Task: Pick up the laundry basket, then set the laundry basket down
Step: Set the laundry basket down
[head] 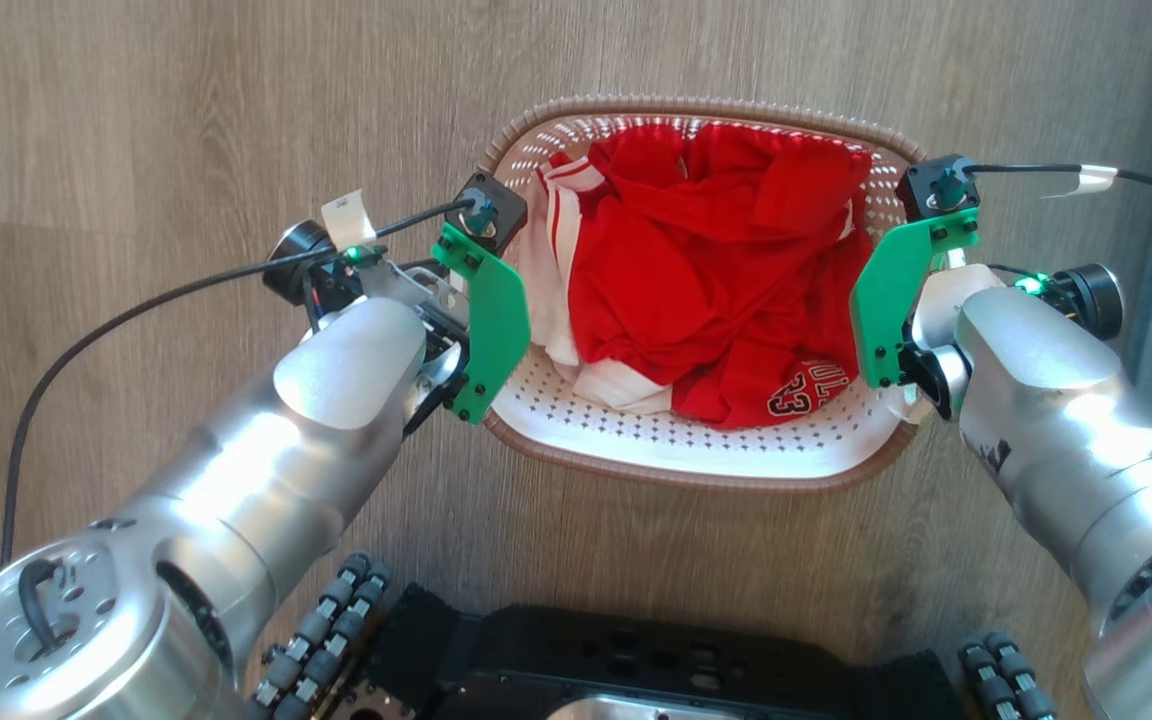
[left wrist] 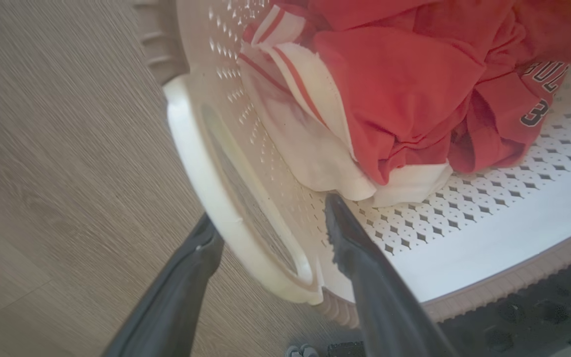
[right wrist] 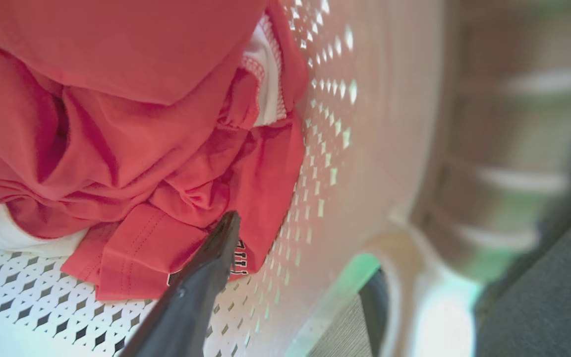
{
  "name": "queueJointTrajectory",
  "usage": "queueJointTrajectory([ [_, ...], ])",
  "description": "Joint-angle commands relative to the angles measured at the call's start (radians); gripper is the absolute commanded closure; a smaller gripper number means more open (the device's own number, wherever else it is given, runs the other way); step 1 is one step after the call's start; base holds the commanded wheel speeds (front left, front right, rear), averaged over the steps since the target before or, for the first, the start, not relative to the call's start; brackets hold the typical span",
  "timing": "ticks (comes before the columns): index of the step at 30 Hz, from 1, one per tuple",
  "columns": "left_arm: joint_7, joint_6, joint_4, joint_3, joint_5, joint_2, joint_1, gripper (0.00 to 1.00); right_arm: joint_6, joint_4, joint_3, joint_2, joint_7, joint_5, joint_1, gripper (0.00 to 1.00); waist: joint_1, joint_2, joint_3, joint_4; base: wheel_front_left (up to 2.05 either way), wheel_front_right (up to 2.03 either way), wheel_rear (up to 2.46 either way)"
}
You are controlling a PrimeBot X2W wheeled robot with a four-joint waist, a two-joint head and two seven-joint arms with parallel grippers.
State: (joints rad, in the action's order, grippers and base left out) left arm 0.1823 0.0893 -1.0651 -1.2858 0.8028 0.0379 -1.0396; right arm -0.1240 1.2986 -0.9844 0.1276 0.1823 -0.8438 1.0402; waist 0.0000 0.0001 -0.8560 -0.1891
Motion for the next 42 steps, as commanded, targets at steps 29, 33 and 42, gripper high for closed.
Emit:
queueJointTrajectory([
  [29, -0.04, 0.005, -0.124, 0.008, 0.058, 0.012, 0.273, 0.0, -0.007, -0.024, 0.05, -0.073, 0.027, -0.004, -0.277, 0.0, 0.0, -0.0001, 0.529, 0.031, 0.0, 0.0, 0.0],
  [33, -0.095, 0.002, -0.14, 0.02, 0.079, 0.012, 0.298, 0.0, -0.007, -0.056, 0.07, -0.074, -0.035, -0.034, -0.298, 0.0, 0.0, -0.0001, 0.613, 0.027, 0.0, 0.0, 0.0],
  [42, -0.304, -0.008, -0.155, 0.055, 0.093, 0.012, 0.281, 0.0, -0.007, -0.075, 0.151, -0.062, -0.287, -0.084, -0.297, 0.0, 0.0, -0.0001, 0.738, 0.009, 0.0, 0.0, 0.0],
])
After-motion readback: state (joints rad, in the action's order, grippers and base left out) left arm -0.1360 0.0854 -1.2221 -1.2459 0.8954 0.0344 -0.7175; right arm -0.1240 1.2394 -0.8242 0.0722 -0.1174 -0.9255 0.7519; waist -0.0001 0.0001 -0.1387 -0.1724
